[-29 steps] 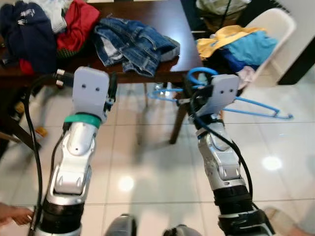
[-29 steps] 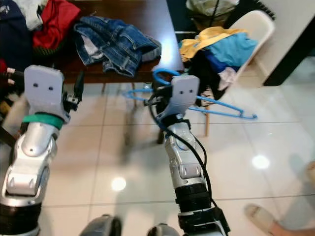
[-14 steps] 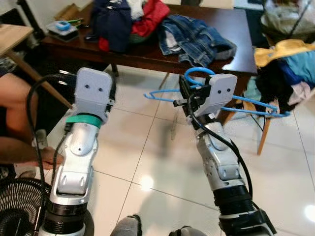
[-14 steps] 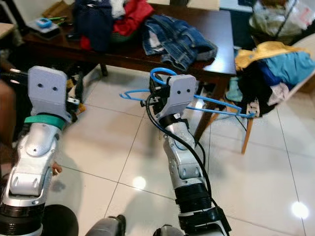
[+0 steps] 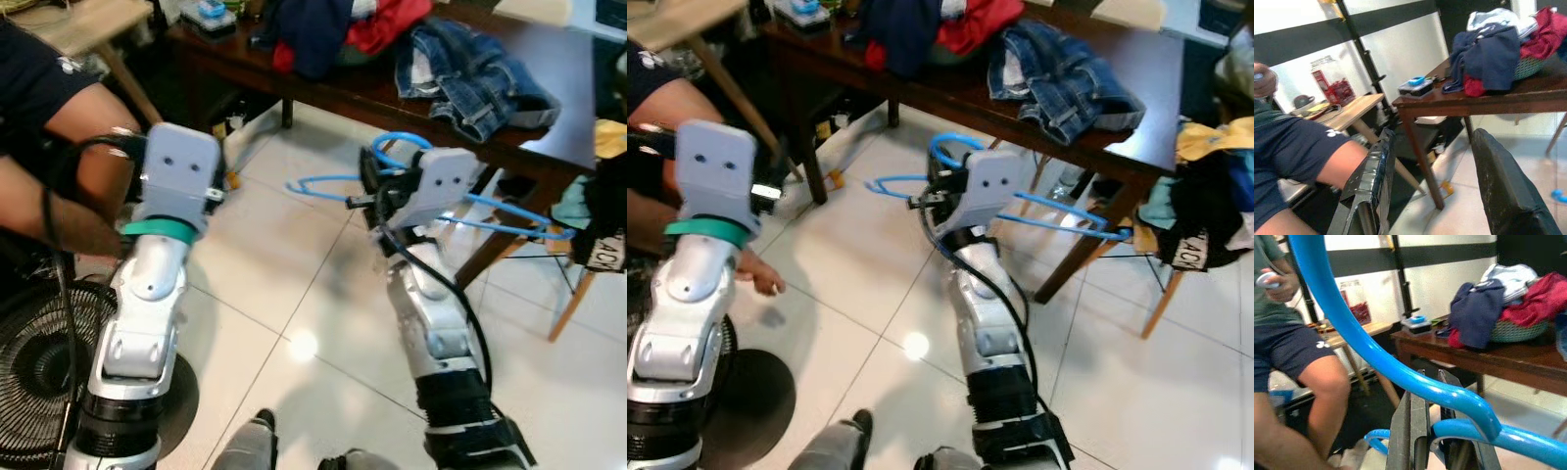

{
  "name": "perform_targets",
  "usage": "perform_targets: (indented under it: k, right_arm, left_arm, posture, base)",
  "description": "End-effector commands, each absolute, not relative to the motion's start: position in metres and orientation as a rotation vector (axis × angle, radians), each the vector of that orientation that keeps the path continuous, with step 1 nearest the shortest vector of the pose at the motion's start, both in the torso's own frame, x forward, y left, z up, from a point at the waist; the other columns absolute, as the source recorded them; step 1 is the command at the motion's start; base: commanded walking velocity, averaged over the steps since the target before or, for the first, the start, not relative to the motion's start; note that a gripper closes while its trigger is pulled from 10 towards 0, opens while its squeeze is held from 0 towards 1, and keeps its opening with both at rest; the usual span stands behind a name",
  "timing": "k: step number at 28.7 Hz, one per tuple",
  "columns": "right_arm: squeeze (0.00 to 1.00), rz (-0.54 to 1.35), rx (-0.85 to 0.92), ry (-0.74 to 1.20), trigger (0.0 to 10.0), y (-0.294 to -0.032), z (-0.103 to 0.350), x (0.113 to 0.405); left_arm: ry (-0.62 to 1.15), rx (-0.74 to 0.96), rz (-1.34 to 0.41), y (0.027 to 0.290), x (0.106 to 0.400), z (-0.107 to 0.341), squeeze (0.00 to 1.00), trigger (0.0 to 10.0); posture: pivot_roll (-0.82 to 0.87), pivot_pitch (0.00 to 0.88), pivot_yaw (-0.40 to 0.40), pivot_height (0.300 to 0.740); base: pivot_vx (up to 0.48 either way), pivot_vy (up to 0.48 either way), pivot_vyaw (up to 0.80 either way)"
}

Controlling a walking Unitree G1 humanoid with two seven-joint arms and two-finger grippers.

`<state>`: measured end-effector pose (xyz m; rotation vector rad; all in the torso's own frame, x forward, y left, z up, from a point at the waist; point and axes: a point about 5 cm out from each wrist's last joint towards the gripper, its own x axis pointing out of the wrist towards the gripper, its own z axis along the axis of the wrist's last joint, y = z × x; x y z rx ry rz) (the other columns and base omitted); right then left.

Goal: Hang hanger

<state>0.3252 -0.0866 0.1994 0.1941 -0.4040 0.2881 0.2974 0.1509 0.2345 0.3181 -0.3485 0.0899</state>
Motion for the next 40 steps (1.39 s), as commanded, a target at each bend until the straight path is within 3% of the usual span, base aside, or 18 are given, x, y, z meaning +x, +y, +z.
perform_targets:
  k: [1,17,24,34,40]
  right_arm:
    - [0.0,0.28,0.202,-0.397,10.0,-0.088,0.198,0.325]
    - [0.0,0.272,0.208,-0.394,10.0,-0.089,0.199,0.327]
    - [0.0,0.222,0.198,-0.392,10.0,-0.102,0.201,0.335]
    - [0.0,0.176,0.189,-0.39,10.0,-0.114,0.204,0.34]
    - [0.0,0.164,0.17,-0.397,10.0,-0.117,0.205,0.341]
  left_arm:
    - [-0.321,0.324,0.107,0.152,0.3,0.231,0.0,10.0]
    - [-0.323,0.304,0.115,0.15,0.304,0.235,0.0,10.0]
    - [-0.324,0.303,0.104,0.147,0.304,0.234,0.0,10.0]
    - [-0.323,0.303,0.09,0.144,0.305,0.234,0.0,10.0]
    - [-0.31,0.316,0.089,0.142,0.306,0.231,0.0,10.0]
  posture:
    - [0.14,0.036,0.026,0.74]
    - [0.14,0.035,0.021,0.74]
    - [0.13,0.034,0.021,0.74]
    - [0.13,0.034,0.018,0.74]
    - [0.13,0.035,0.016,0.74]
  base:
    - [0.401,0.262,0.0]
    - [0.403,0.259,0.0]
    - [0.404,0.258,0.0]
    - [0.405,0.255,-0.8]
    - [0.33,0.216,-0.16]
